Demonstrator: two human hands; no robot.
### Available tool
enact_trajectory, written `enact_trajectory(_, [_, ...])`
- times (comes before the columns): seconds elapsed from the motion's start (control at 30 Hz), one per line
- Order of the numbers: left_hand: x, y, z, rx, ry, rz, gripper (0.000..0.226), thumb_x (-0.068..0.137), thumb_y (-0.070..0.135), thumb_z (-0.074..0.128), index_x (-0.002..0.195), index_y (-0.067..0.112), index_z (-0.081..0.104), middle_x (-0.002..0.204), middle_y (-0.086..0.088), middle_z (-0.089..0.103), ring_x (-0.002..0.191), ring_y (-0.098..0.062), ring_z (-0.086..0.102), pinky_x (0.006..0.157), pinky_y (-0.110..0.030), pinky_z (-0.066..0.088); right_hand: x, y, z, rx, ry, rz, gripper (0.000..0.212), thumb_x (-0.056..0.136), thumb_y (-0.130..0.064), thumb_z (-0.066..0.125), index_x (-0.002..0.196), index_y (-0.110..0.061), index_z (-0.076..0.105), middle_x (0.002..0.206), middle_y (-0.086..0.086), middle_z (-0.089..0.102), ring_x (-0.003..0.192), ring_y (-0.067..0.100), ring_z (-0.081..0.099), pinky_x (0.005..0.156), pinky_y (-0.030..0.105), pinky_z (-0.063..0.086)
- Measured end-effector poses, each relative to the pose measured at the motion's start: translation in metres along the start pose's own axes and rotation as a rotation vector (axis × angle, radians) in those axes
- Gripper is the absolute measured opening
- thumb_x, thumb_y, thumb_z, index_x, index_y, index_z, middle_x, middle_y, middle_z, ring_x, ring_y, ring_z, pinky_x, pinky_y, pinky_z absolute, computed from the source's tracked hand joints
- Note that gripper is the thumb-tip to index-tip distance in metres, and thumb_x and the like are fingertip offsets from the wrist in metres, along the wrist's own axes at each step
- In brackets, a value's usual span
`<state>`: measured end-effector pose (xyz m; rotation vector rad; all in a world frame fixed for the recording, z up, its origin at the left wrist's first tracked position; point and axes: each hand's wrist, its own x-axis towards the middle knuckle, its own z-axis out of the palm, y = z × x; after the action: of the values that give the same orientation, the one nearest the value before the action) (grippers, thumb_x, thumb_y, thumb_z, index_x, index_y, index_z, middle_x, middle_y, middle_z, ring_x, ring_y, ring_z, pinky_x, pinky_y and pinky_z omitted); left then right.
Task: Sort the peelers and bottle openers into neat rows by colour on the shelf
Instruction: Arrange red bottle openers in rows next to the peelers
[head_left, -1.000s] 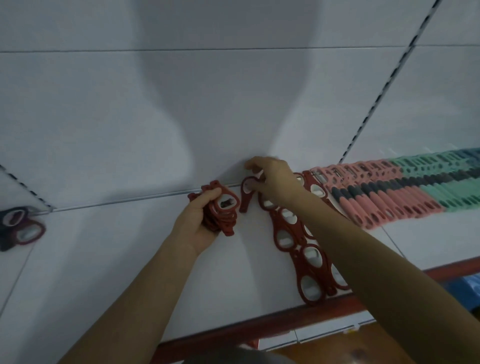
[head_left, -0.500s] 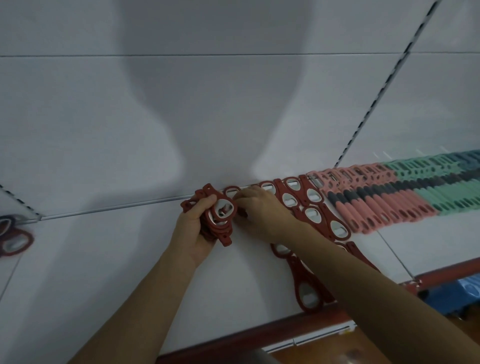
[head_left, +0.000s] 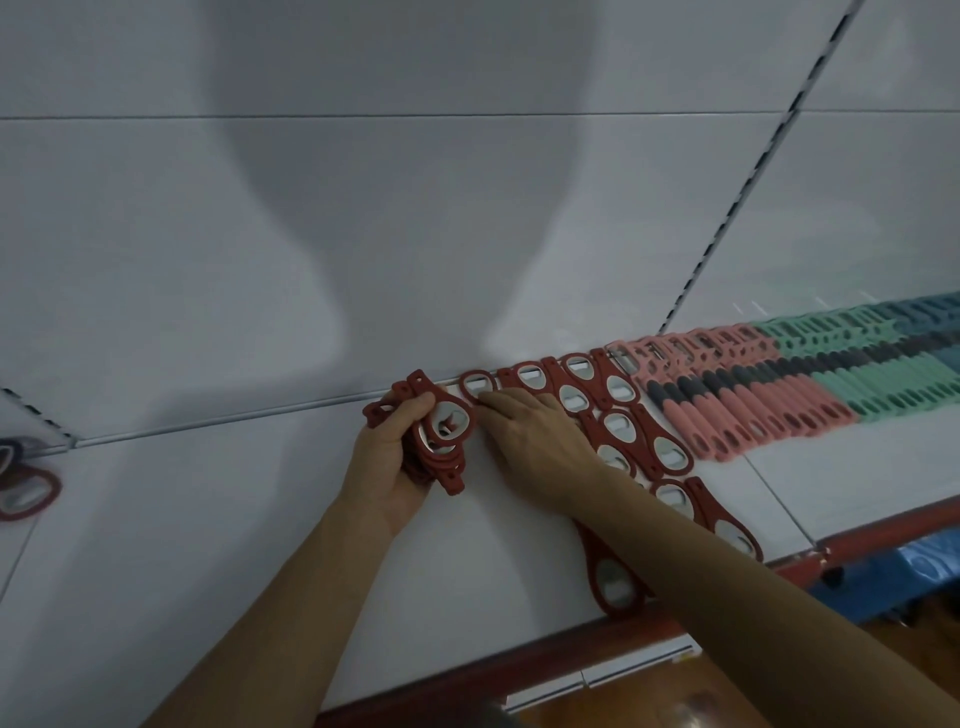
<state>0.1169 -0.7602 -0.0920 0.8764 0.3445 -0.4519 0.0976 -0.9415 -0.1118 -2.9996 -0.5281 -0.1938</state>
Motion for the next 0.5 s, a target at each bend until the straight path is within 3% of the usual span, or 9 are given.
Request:
enact_trajectory(0.17, [0.0014,-0.0010,-0.0010,-0.002,-0.013,0.002,0.024,0.080,0.012,0.071,0.104,0.010,0.072,0.087,-0.007,0.075,0.069,-0.017,0.074,0.057,-0.027,0.059,0.0014,-0.0020,-0.0014,0.017,0.022,0.033,0.041,0.104,-0.023,0.049,0.143,-0.013,0.055,0.149,0.007,0.053,0.137,0.027,0.047,0.108,0.046,0.037])
enact_trajectory(0.3, [0.0030,-0.0023,-0.0023,-0.006,-0.018,-0.002,0.014,0.090,0.008,0.066,0.103,0.008,0.071,0.084,-0.007,0.076,0.069,-0.017,0.074,0.057,-0.026,0.059,0.0018,-0.0031,-0.0022,0.002,0.046,0.075,0.040,0.103,-0.026,0.050,0.141,-0.015,0.056,0.147,0.003,0.056,0.133,0.025,0.049,0.108,0.045,0.037])
enact_trajectory(0.4, [0.0035,-0.0014,-0.0025,-0.019,-0.031,0.005,0.029,0.081,0.010,0.070,0.111,0.006,0.069,0.086,-0.007,0.076,0.071,-0.017,0.075,0.058,-0.027,0.059,0.0013,-0.0040,-0.0007,0.022,0.054,0.081,0.039,0.101,-0.024,0.054,0.139,-0.015,0.059,0.144,0.003,0.059,0.129,0.025,0.052,0.105,0.045,0.041])
enact_trajectory(0.5, [0.0050,-0.0019,-0.0040,-0.004,-0.047,0.018,0.031,0.086,0.007,0.069,0.117,0.006,0.067,0.089,-0.009,0.075,0.072,-0.018,0.074,0.058,-0.028,0.059,0.0018,-0.0032,-0.0017,0.193,0.261,0.155,0.032,0.098,-0.015,0.056,0.127,-0.012,0.068,0.126,0.005,0.069,0.115,0.023,0.062,0.098,0.043,0.050])
